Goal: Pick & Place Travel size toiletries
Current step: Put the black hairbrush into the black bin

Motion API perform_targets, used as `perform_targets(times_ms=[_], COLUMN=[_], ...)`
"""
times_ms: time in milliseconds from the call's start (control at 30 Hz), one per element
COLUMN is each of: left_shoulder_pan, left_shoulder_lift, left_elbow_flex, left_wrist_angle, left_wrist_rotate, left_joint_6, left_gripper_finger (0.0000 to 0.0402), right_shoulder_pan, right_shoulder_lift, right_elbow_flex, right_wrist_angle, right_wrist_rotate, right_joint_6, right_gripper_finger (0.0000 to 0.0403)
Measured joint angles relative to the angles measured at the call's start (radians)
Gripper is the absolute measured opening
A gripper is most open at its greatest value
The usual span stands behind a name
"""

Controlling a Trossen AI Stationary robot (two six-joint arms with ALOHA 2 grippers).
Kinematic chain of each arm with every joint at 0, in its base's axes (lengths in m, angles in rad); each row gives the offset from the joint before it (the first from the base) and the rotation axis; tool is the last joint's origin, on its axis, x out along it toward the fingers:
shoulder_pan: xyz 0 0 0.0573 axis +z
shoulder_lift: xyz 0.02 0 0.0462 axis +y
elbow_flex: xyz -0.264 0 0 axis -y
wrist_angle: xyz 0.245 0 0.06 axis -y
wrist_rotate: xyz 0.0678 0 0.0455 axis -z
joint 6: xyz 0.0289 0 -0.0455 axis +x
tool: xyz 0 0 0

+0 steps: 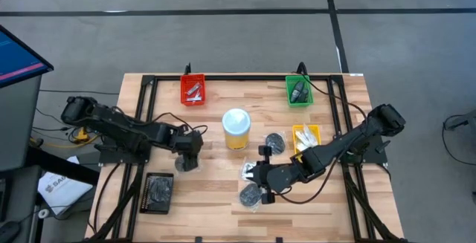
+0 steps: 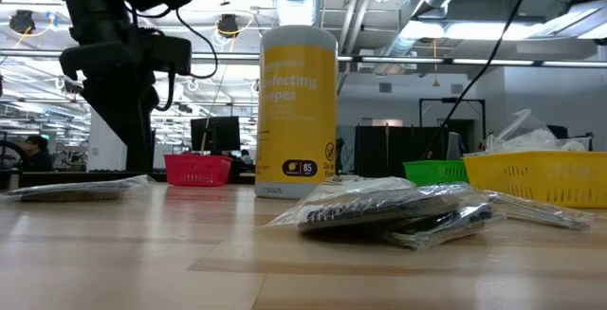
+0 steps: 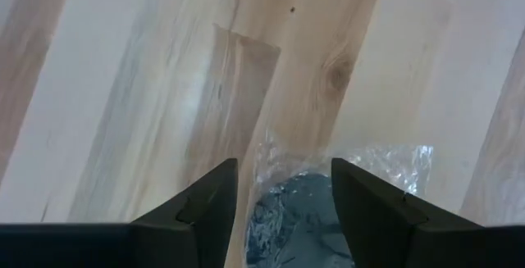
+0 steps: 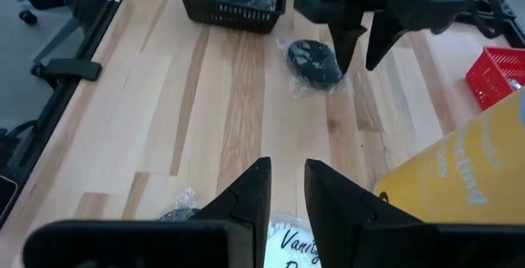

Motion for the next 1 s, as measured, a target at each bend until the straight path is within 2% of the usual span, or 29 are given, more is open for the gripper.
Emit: perform_targets(times_ms=[233,600,733,900,1000], left_shoulder_pan=[0.031,0.076,0.077,0.077,0.076], left_shoulder_lift=[0.091,0.166,0.187,0.183,0.176], left_elbow_flex=[0.000,0.000,0.002,0.000,-0.001], left_wrist_angle=[0.004,0.028,0.036,0.029,0.028], left_wrist_rotate=[0.067,0.162,0.182,0.184,0.185], left_joint_6=[0.063,0.119,0.138,0.141,0.143], left_gripper_finger=[0.0186,0.0181,0.0137,0.0024,0.0008], right_shoulder_pan=[0.000,0.000,0.000,0.000,0.000], right_shoulder_lift=[0.000,0.000,0.000,0.000,0.000], right_elbow_flex=[0.000,0.000,0.000,0.001,0.001], right_wrist_angle=[0.002,0.002,0.000,-0.004,-0.007], right_wrist_rotate=[0.000,0.000,0.000,0.000,0.000], right_joint_6=[-0.003,-0.003,-0.003,-0.002,-0.002], right_gripper_finger=[0.0068,0.0068,0.0068,0.0068,0.0068])
